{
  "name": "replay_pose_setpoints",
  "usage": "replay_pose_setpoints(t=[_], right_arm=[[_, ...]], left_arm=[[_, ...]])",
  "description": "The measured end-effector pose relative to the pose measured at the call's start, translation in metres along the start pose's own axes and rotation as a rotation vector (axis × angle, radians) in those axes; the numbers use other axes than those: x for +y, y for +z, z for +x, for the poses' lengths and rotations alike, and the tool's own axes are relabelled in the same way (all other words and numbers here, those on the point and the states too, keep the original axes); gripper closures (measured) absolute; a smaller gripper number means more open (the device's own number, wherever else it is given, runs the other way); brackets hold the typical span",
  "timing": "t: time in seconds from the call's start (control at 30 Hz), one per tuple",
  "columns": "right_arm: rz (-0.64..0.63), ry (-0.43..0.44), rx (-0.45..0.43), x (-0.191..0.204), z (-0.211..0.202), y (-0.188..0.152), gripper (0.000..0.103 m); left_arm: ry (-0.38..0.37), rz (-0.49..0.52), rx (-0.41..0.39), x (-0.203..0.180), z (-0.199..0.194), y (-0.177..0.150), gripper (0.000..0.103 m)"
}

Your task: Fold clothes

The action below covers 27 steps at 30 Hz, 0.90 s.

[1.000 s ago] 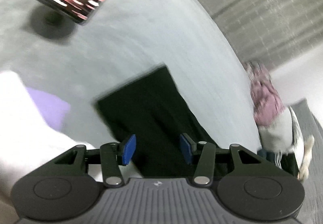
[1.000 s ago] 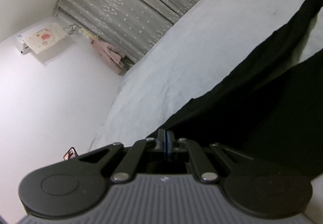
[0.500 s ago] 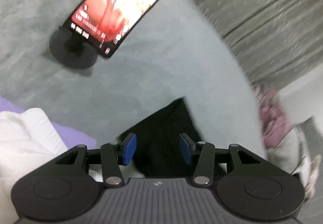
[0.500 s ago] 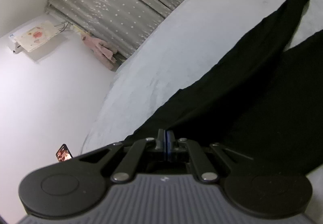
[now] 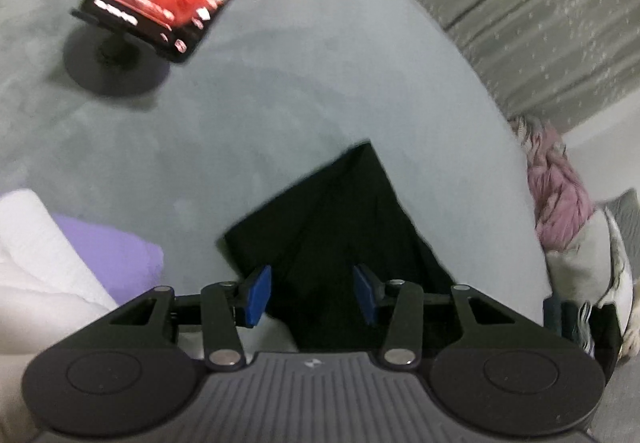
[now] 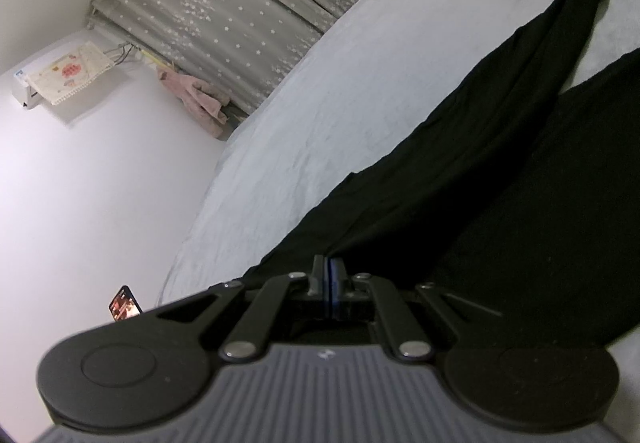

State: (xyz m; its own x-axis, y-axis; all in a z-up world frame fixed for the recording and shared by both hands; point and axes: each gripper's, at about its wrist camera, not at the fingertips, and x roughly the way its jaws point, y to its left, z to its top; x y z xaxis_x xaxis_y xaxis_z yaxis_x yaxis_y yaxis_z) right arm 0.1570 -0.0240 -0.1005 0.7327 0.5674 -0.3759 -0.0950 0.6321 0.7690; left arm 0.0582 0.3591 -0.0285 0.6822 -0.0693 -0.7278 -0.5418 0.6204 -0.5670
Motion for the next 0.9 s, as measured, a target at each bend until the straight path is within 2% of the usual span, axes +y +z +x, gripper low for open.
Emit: replay_pose_setpoints(t=[0.07,0.13,0.2,0.33,0.43,0.63,0.77,0.83,0.9], right_arm=[[0.004,-0.001,0.001,-0.002,0.000,-0.001,0.099],[0.009,-0.002,0.002,-0.002,0.000,-0.001,0.099],[0.009,-0.003,0.002,-0.002,0.000,-0.001,0.099],[0.010,-0.005,0.001,-0.004,-0.003,0.000,0.099],[0.011,-0.007,-0.003,-0.005,-0.003,0.001,0.099],[0.015,-0.005,-0.024,-0.004,-0.007,0.003,0.099],[0.010,0.018,-0.032,0.008,-0.014,0.005,0.099],[0.000,0.019,-0.030,0.015,-0.017,0.005,0.099],[-0.025,0.000,-0.017,0.023,-0.019,0.003,0.099]], left_arm=[[-0.004,-0.003,-0.008,-0.001,0.005,0.001,0.061],[0.006,0.000,-0.014,-0.001,0.008,-0.001,0.073],[0.014,0.006,-0.019,-0.002,0.008,-0.003,0.077],[0.001,0.016,-0.032,-0.006,0.006,-0.005,0.100],[-0.006,0.030,-0.062,-0.010,0.003,-0.006,0.101],[-0.017,0.033,-0.196,-0.009,-0.029,-0.002,0.102],[-0.017,0.016,-0.236,-0.003,-0.041,0.002,0.102],[0.000,0.022,-0.242,-0.002,-0.043,0.002,0.102],[0.048,0.032,-0.238,0.001,-0.040,0.001,0.102]])
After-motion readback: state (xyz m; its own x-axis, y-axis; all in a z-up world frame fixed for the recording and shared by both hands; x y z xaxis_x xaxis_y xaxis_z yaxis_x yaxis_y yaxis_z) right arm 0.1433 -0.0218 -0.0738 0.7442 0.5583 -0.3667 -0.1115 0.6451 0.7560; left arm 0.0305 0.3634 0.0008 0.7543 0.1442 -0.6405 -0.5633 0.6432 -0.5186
